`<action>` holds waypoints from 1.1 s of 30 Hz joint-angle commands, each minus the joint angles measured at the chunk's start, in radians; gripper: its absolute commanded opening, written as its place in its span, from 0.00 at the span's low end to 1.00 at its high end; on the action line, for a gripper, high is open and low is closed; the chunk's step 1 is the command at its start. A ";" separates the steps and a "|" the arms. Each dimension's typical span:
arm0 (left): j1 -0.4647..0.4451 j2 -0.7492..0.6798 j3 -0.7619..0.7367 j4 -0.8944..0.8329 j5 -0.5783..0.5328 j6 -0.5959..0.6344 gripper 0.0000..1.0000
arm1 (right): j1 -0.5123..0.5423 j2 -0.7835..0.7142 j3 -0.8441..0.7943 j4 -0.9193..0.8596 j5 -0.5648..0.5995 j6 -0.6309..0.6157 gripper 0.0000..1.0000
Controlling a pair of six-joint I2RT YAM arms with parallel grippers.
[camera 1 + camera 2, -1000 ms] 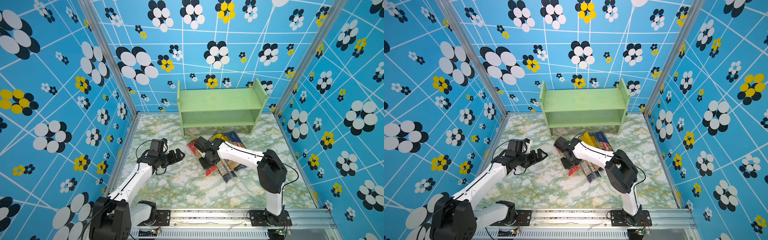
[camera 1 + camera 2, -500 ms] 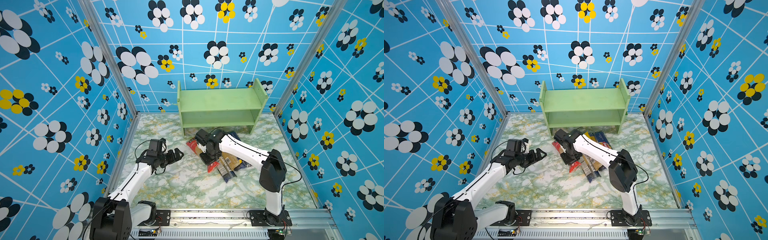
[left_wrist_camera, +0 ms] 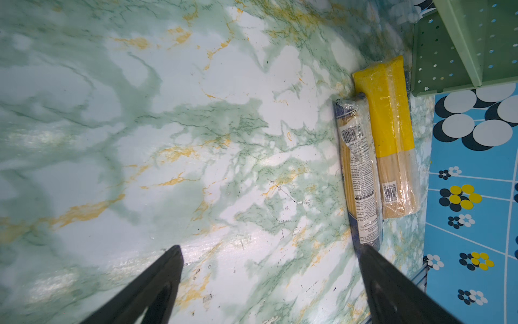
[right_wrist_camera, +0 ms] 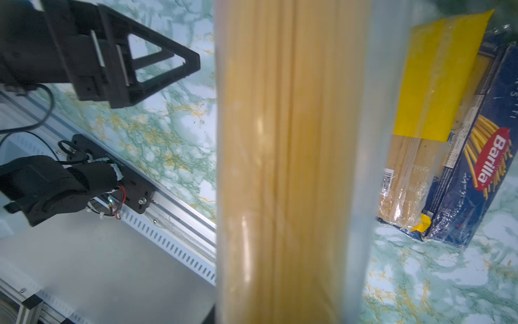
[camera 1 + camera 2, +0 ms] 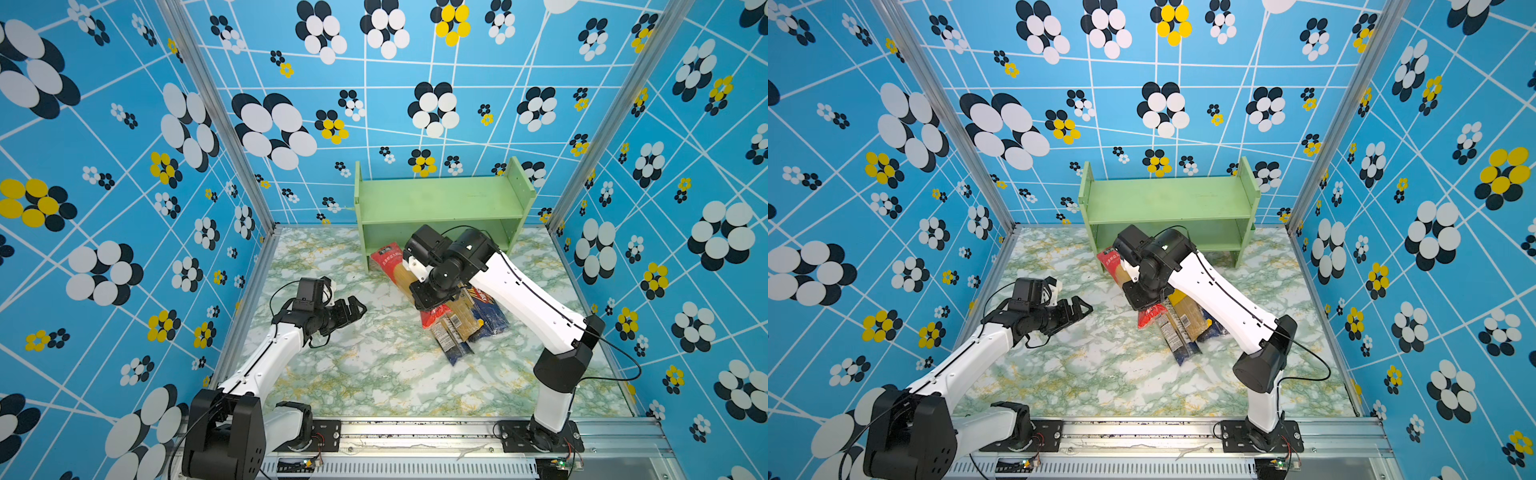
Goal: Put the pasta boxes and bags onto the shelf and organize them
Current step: 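Lift the red-labelled bag upright with the right gripper toward the shelf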
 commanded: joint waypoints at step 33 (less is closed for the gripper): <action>0.017 -0.025 0.016 0.039 0.036 0.019 0.99 | -0.202 0.098 0.527 0.350 0.257 0.013 0.00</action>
